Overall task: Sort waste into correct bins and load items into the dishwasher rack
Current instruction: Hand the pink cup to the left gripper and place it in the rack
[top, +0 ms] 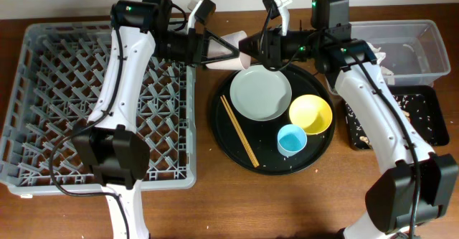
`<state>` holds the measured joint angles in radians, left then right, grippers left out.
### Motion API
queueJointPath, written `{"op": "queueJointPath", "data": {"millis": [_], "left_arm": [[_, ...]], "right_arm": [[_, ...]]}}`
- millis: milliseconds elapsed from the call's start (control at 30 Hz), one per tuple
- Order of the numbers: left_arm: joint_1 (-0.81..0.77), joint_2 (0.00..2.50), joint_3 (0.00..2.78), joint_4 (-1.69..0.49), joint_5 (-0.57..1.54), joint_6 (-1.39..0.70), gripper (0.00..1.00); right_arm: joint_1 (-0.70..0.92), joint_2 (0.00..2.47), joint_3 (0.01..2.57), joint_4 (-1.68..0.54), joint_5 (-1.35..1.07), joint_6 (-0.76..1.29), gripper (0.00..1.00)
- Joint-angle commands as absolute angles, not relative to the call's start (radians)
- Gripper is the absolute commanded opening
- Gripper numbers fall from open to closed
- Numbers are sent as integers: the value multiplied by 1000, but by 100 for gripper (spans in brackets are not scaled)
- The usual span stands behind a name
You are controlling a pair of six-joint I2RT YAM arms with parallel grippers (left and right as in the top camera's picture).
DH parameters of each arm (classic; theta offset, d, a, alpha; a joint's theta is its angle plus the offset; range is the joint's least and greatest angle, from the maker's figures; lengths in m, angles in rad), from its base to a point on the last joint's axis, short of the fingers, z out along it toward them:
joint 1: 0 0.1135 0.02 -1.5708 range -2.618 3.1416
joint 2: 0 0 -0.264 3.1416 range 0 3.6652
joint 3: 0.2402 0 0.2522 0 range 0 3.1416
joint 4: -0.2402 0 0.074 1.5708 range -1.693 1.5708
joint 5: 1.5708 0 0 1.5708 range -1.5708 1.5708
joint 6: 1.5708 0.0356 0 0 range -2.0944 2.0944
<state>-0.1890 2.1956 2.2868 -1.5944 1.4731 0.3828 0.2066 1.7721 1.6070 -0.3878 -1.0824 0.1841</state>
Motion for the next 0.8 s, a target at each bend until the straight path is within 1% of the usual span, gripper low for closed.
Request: {"op": "queueJointPath", "data": {"millis": [0,33,133,200,233,267,300,333,367,400,433,467,500,533,567,600,667,700,733,767], "left_arm": [[-216,2193,2299,-1618,1471,398,89],[-216,2193,2299,-1622,1471,398,84],[-216,2193,2299,-1622,1471,398,80],[-216,2193,2299,-1622,1471,398,73],[-215,2193,2299,-1621,1471,398,66],[-215,2193,2299,-1621,1471,398,61],[-214,2193,2299,-1621,1471,398,58],[-212,2193,2299,-1621,1471,398,56],[-208,2193,2299,-1621,1470,398,56],[-204,2193,2299,-1618,1470,398,55],[-199,2193,2299,-1612,1470,398,55],[-192,2193,2299,-1609,1470,399,54],[-178,2193,2299,-1610,1464,399,54],[-157,2193,2299,-1610,1442,398,53],[-131,2193,2299,-1610,1401,398,50],[-107,2193,2299,-1611,1351,398,50],[-65,2193,2299,-1608,1244,398,50],[-63,2193,2299,-1605,1190,398,48],[-62,2193,2299,-1602,1086,398,47],[-62,2193,2299,-1602,884,377,44]], "right_arm": [[223,1759,1625,-366,-1060,200,4],[223,1759,1625,-366,-1042,200,4],[223,1759,1625,-370,-1008,200,4],[223,1759,1625,-376,-1006,199,10],[223,1759,1625,-400,-981,199,16],[223,1759,1625,-425,-960,199,27],[223,1759,1625,-443,-945,199,36],[223,1759,1625,-461,-940,194,40],[223,1759,1625,-477,-934,191,49],[223,1759,1625,-489,-930,189,54],[223,1759,1625,-497,-930,170,62],[221,1759,1625,-502,-925,162,78],[213,1759,1625,-502,-922,162,88],[199,1759,1625,-502,-922,162,94],[178,1759,1625,-503,-923,162,97],[153,1759,1625,-510,-923,162,100],[109,1759,1625,-544,-922,162,98],[101,1759,1625,-559,-905,162,99],[97,1759,1625,-580,-870,162,98],[96,1759,1625,-636,-775,162,98]]}}
